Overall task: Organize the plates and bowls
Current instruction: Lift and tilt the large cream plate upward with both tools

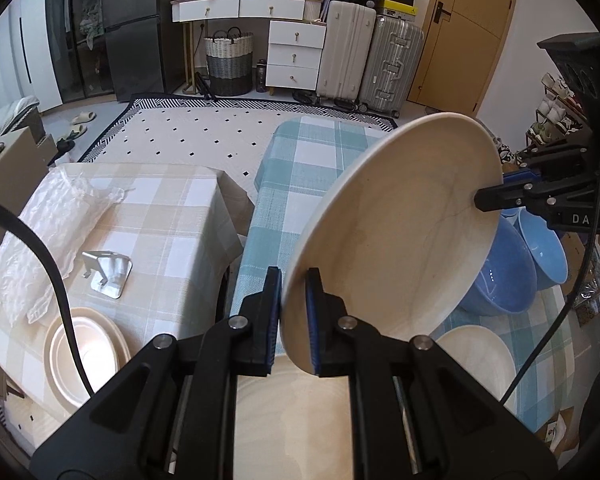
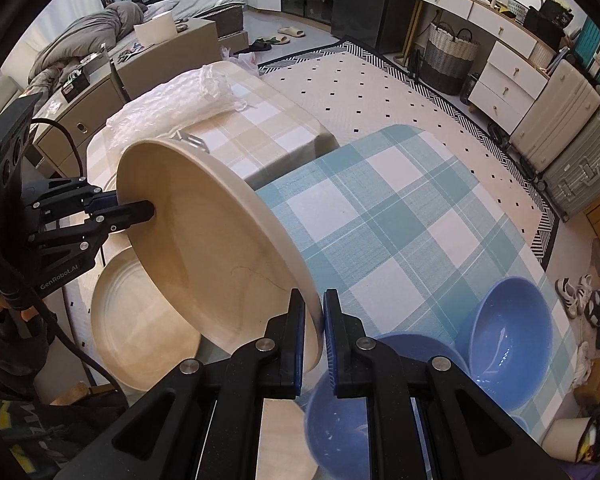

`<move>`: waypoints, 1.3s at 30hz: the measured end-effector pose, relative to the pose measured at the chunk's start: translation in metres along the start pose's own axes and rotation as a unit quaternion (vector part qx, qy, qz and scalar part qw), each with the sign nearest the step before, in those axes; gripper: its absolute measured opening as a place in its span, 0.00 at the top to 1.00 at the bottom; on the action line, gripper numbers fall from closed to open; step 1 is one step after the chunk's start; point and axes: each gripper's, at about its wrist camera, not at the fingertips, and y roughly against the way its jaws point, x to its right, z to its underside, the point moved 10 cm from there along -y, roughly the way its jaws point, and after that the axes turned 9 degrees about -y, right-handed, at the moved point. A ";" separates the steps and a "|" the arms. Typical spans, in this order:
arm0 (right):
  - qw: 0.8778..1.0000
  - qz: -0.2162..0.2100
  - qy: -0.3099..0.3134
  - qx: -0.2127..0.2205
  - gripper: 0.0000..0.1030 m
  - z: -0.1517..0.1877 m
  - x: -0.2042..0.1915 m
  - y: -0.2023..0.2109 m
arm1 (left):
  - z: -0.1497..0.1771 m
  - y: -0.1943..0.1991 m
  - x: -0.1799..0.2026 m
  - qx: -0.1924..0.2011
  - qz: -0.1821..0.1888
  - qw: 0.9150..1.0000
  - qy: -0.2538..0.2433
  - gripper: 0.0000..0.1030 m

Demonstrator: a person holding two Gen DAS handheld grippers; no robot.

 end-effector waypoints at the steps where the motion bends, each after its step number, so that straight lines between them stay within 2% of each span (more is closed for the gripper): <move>1: 1.000 -0.001 0.001 0.001 0.91 0.001 -0.004 0.001 | 0.004 0.005 -0.001 -0.001 -0.003 1.000 0.001 0.91; 11: 1.000 -0.026 0.013 0.002 0.91 0.015 -0.046 0.007 | 0.047 0.043 -0.014 -0.009 -0.010 1.000 0.022 0.91; 18: 0.999 -0.036 0.027 -0.012 0.91 0.026 -0.075 -0.004 | 0.084 0.061 -0.024 -0.021 -0.017 0.999 0.039 0.91; 25: 0.998 -0.045 0.035 -0.032 0.91 0.037 -0.092 -0.025 | 0.116 0.053 -0.034 -0.044 -0.018 0.998 0.052 0.91; 39: 0.994 -0.058 0.049 -0.076 0.91 0.050 -0.115 -0.073 | 0.159 0.025 -0.058 -0.085 -0.012 0.994 0.075 0.91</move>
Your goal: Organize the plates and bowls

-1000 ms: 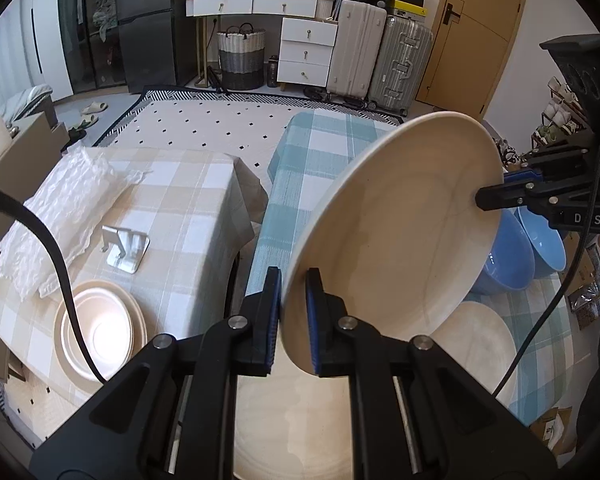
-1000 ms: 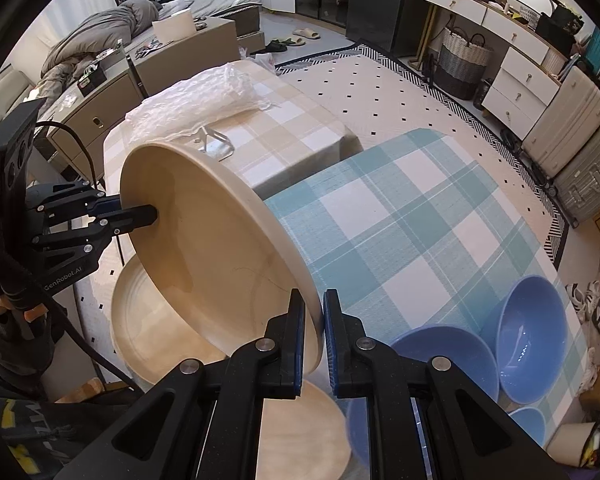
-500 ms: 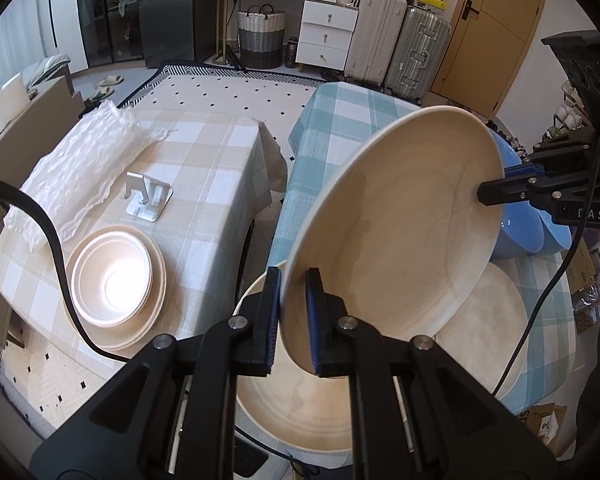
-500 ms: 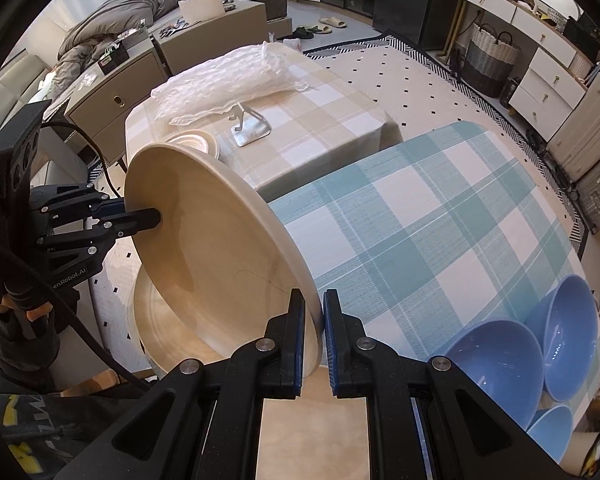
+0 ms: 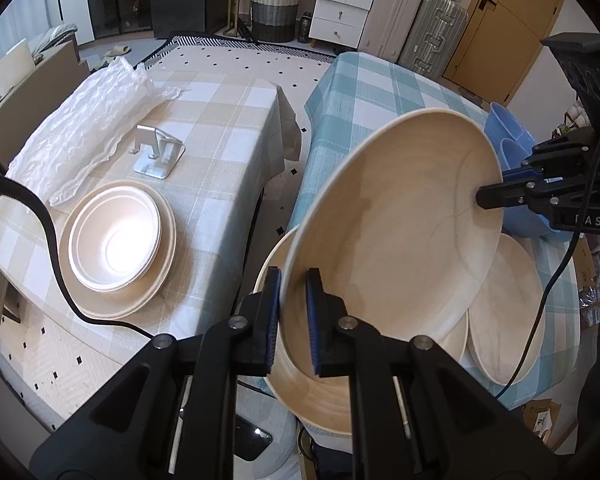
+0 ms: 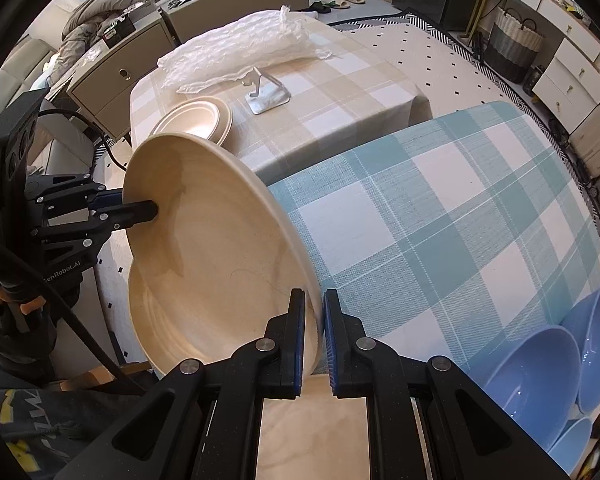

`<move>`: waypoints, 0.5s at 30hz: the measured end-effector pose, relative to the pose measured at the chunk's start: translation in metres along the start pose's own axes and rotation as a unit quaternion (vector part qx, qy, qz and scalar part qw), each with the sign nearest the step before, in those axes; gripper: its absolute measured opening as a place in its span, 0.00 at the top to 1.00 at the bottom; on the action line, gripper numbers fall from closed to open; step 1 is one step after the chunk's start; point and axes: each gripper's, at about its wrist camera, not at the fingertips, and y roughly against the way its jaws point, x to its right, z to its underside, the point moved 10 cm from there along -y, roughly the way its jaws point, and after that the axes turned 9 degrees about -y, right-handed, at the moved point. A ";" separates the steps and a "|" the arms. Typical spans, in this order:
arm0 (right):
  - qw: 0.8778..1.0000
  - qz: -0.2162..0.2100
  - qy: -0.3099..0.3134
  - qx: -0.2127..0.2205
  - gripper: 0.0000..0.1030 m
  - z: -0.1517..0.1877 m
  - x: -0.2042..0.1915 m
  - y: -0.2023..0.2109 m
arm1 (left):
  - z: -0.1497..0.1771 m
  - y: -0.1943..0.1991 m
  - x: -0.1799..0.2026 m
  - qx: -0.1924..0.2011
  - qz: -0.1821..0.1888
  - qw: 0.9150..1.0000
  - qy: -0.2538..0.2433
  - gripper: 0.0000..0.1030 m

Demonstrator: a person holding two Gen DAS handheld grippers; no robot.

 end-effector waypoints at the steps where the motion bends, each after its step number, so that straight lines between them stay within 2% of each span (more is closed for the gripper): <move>1: 1.000 0.000 0.000 -0.004 0.91 0.001 -0.001 -0.004 | 0.003 -0.003 -0.001 -0.003 0.002 1.000 0.001 0.91; 15: 0.999 -0.009 0.002 -0.042 0.91 0.010 -0.009 -0.050 | 0.031 -0.037 -0.018 -0.024 0.009 1.000 0.017 0.89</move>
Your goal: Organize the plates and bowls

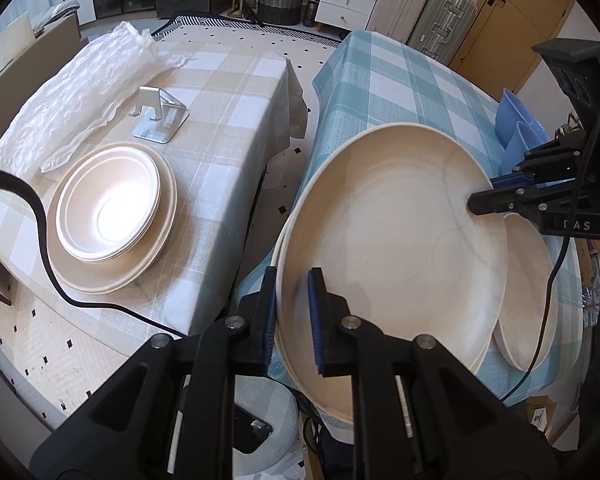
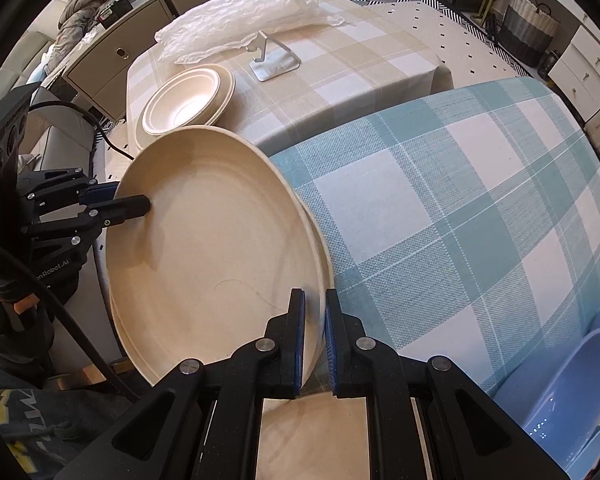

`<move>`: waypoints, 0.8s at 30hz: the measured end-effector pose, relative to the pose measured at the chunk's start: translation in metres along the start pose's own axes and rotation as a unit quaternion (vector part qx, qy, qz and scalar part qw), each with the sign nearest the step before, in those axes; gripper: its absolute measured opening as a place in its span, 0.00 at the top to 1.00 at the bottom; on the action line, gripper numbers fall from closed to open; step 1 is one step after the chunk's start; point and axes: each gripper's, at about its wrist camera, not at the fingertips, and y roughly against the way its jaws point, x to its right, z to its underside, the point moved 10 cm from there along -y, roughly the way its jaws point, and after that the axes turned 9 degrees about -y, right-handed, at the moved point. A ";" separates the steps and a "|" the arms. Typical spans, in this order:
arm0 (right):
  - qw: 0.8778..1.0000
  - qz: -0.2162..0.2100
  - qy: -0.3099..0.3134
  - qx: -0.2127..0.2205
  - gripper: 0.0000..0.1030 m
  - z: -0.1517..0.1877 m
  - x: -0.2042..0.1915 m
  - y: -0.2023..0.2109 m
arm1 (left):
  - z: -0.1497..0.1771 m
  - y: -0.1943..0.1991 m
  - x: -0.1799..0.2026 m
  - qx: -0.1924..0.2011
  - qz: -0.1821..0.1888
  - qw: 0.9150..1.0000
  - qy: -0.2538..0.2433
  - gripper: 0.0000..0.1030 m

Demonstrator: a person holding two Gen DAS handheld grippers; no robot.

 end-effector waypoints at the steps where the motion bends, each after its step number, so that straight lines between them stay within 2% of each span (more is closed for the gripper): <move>1: 1.000 0.001 0.001 -0.002 0.91 0.000 0.000 -0.003 | 0.001 -0.001 -0.001 0.000 -0.001 1.000 -0.001 0.89; 11: 1.000 0.002 -0.002 -0.011 0.90 0.002 0.000 -0.013 | 0.001 -0.002 -0.001 0.004 -0.014 1.000 -0.006 0.90; 14: 1.000 0.005 -0.001 -0.012 0.90 0.003 0.001 -0.014 | 0.001 -0.004 -0.004 0.000 -0.027 1.000 -0.009 0.93; 24: 1.000 0.012 -0.006 -0.023 0.90 0.010 0.007 -0.023 | 0.004 -0.008 -0.008 -0.007 -0.027 1.000 -0.009 0.93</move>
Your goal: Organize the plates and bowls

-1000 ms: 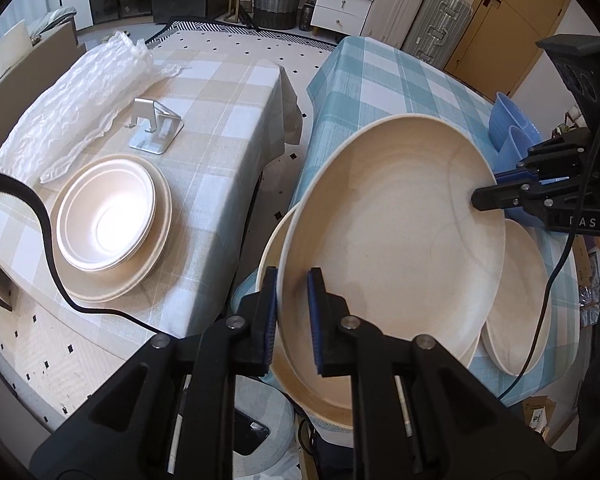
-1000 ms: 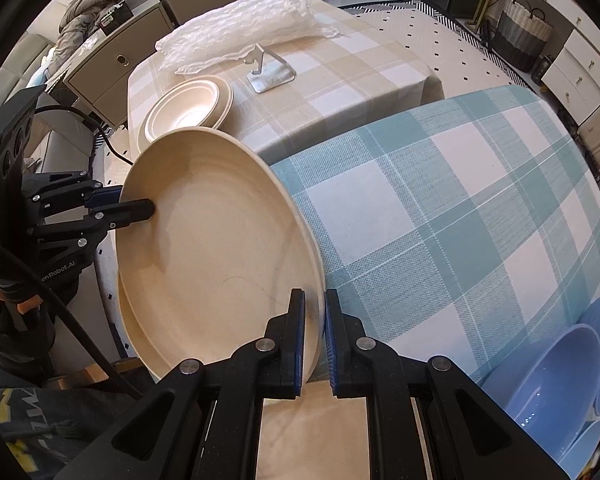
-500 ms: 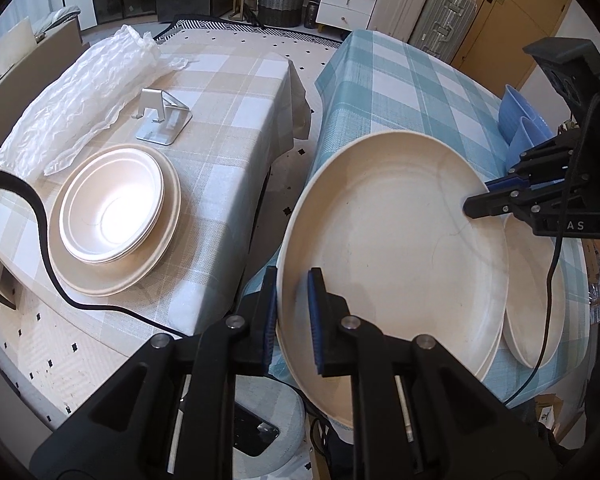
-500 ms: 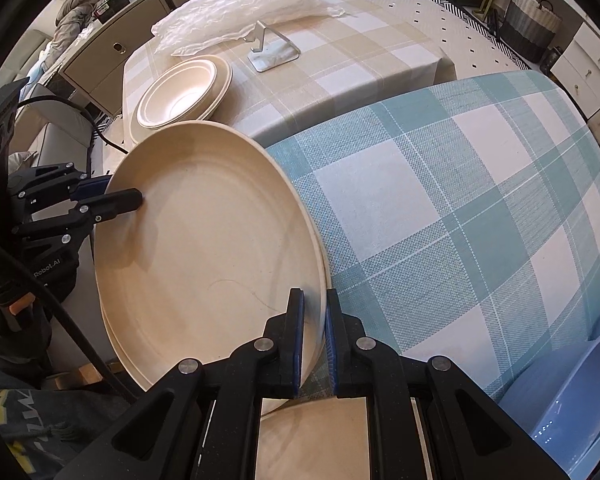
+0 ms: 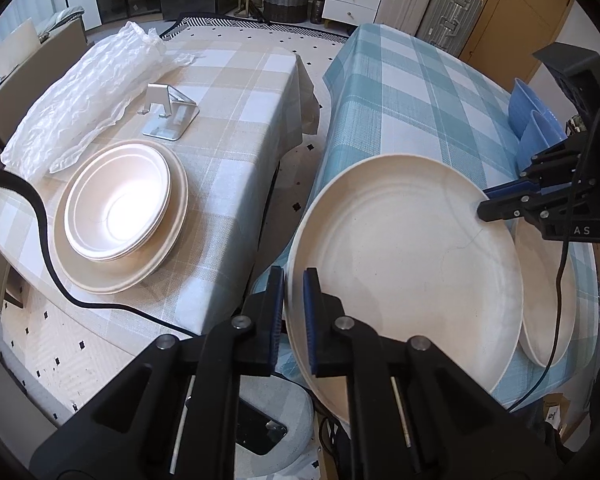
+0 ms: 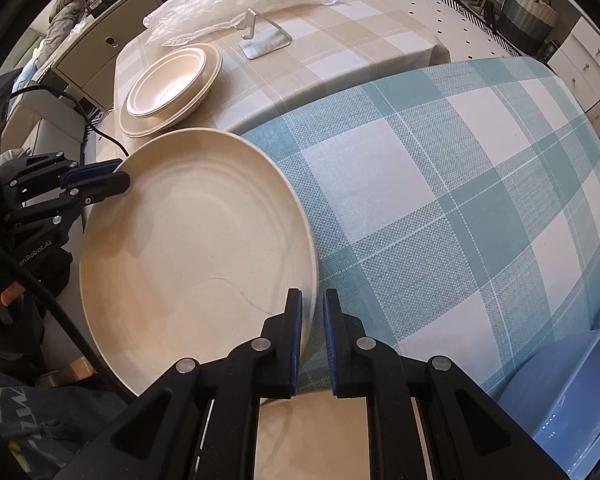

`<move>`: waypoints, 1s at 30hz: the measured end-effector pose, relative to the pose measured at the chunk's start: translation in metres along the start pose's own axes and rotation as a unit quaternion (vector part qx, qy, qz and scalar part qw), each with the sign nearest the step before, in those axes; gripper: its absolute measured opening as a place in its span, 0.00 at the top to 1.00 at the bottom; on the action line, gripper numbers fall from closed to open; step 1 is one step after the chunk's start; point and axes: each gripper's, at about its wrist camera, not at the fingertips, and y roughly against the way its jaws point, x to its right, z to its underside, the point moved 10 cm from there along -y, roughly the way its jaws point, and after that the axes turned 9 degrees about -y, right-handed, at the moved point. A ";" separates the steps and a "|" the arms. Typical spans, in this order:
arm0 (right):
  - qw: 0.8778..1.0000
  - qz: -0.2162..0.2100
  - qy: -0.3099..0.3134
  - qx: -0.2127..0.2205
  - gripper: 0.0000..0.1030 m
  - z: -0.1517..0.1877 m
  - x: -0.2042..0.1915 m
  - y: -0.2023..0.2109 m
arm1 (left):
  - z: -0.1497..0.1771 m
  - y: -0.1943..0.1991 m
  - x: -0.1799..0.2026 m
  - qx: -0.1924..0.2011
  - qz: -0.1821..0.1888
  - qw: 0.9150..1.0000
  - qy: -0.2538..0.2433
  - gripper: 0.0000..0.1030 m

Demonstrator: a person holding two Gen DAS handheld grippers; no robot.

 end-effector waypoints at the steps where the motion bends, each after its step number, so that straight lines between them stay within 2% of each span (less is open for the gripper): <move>1: 1.000 0.001 0.000 0.000 0.90 0.001 0.000 0.000 | 0.001 -0.002 0.000 -0.001 0.000 1.000 0.001 0.93; 16: 0.999 -0.014 -0.020 0.024 0.88 0.005 0.004 0.017 | 0.000 0.003 0.001 0.010 0.006 1.000 0.004 0.93; 20: 0.999 -0.025 -0.027 0.041 0.77 0.006 0.003 0.028 | 0.000 0.011 0.003 0.018 0.011 1.000 0.003 0.91; 23: 0.997 -0.033 -0.031 0.055 0.64 0.009 0.000 0.039 | -0.002 0.017 0.005 0.024 0.016 1.000 0.003 0.76; 24: 0.997 -0.037 -0.031 0.060 0.61 0.010 -0.001 0.042 | -0.003 0.020 0.006 0.028 0.019 0.999 0.004 0.73; 25: 0.996 -0.042 -0.032 0.066 0.54 0.011 -0.003 0.046 | -0.003 0.022 0.007 0.031 0.020 0.999 0.004 0.71; 28: 0.995 -0.054 -0.035 0.082 0.49 0.015 -0.008 0.056 | -0.003 0.028 0.011 0.037 0.023 0.999 -0.001 0.58; 30: 0.993 -0.061 -0.039 0.093 0.35 0.019 -0.009 0.062 | -0.002 0.032 0.013 0.042 0.027 0.999 -0.004 0.47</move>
